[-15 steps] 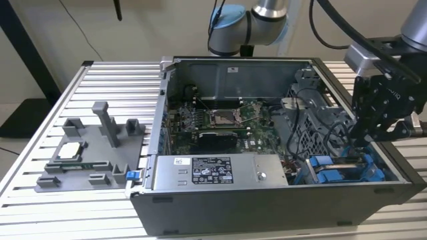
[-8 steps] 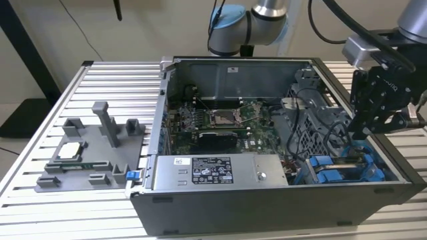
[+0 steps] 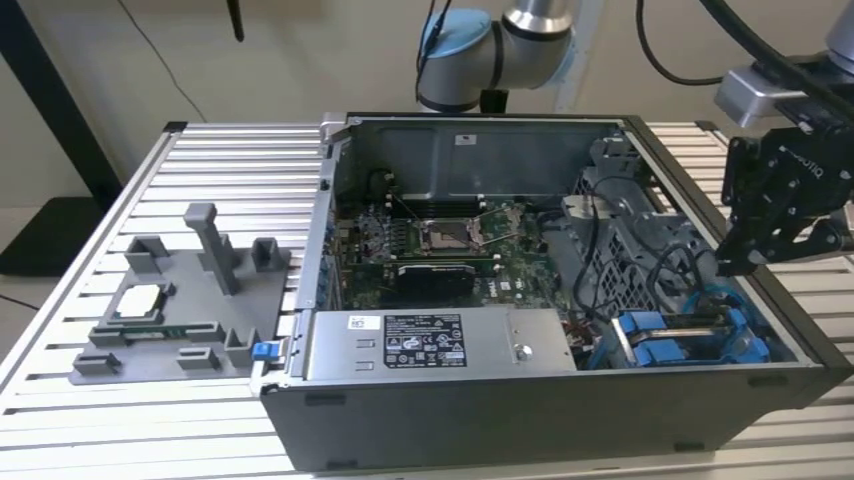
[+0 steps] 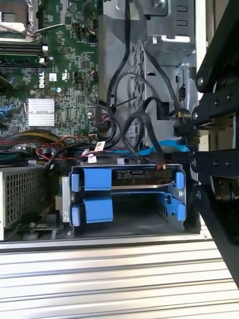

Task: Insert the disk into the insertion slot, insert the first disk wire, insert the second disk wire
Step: 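Insert the first disk wire, then insert the second disk wire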

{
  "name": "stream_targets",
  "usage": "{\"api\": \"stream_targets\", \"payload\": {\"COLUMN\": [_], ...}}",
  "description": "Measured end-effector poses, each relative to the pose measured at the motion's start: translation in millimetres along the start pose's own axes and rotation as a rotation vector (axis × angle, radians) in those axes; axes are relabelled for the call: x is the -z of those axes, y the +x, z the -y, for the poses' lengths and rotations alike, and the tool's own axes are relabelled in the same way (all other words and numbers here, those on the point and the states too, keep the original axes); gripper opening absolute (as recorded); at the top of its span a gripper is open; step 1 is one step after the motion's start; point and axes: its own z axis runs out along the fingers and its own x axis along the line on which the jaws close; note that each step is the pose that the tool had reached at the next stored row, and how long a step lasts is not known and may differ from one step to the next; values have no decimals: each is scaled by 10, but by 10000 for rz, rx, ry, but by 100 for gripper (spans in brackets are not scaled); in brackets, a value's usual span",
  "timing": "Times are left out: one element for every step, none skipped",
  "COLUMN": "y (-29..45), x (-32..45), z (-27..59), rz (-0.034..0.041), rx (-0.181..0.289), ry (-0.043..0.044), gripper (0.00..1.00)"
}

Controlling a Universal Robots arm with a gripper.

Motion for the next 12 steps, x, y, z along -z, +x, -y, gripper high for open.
{"api": "stream_targets", "payload": {"y": [-3, -5, -6, -7, -8, -8, -9, -10, -11, -12, -13, -14], "x": [1, 0, 0, -1, -1, -1, -2, -3, -6, -7, -9, -10], "z": [34, 69, 96, 113, 123, 132, 145, 165, 189, 213, 236, 260], "rz": [-1, 0, -1, -6, -16, -25, -31, -23, -1, 35, 76, 116], "rx": [0, -1, -1, -3, -6, -9, -12, -13, -13, -13, -12, -13], "ry": [-17, -36, -68, -179, -367, -553, -710, -821, -902, -964, -1022, -1098], "gripper": [100, 100, 100, 100, 100, 100, 100, 100, 100, 100, 100, 100]}}
